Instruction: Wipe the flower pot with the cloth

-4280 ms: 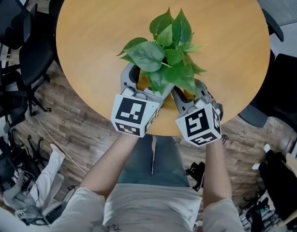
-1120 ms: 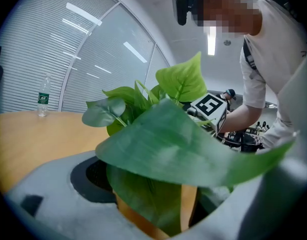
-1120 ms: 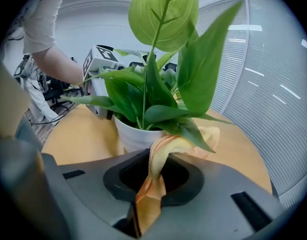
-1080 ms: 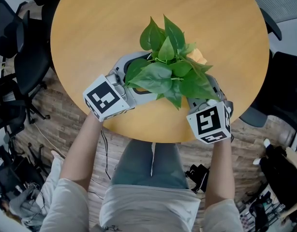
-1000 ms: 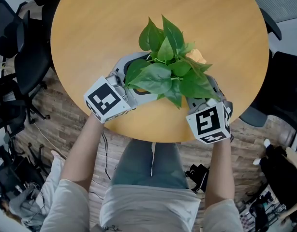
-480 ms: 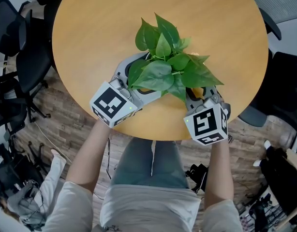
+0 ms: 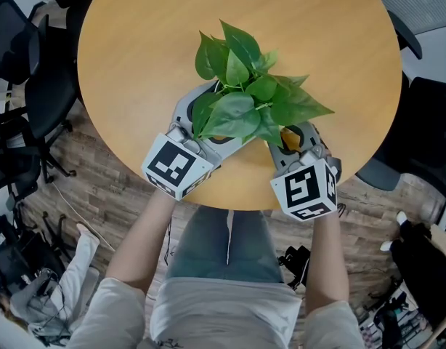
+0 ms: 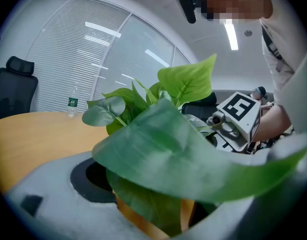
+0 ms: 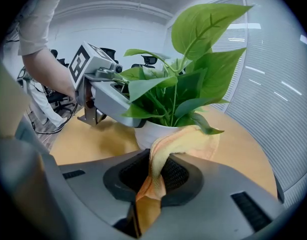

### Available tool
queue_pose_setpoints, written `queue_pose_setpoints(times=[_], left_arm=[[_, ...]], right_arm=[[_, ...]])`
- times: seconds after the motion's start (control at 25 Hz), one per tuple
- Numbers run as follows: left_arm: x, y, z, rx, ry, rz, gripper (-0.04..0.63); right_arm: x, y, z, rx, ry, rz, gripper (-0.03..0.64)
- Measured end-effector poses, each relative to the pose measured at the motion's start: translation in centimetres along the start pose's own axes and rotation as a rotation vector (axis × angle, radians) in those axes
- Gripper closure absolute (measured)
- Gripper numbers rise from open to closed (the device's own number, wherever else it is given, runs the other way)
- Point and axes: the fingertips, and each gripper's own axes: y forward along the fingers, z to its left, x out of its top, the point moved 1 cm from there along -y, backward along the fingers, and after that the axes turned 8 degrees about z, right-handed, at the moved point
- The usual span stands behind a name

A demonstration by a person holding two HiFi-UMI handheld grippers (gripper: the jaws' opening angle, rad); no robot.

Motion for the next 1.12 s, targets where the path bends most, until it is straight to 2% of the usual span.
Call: queue_pose_setpoints(times=[0.88, 1.12], left_arm=[[0.2, 0.3, 0.6, 0.216, -0.09, -0.013, 0.143], [0.2, 0.4, 0.6, 0.197, -0.075, -0.01, 0.141]], right_arm=[[0.9, 0.4, 2.3, 0.062, -0.018, -0.014, 0.565], [0.6, 0.4, 2.1, 0.081, -0.017, -0.022, 0.565]])
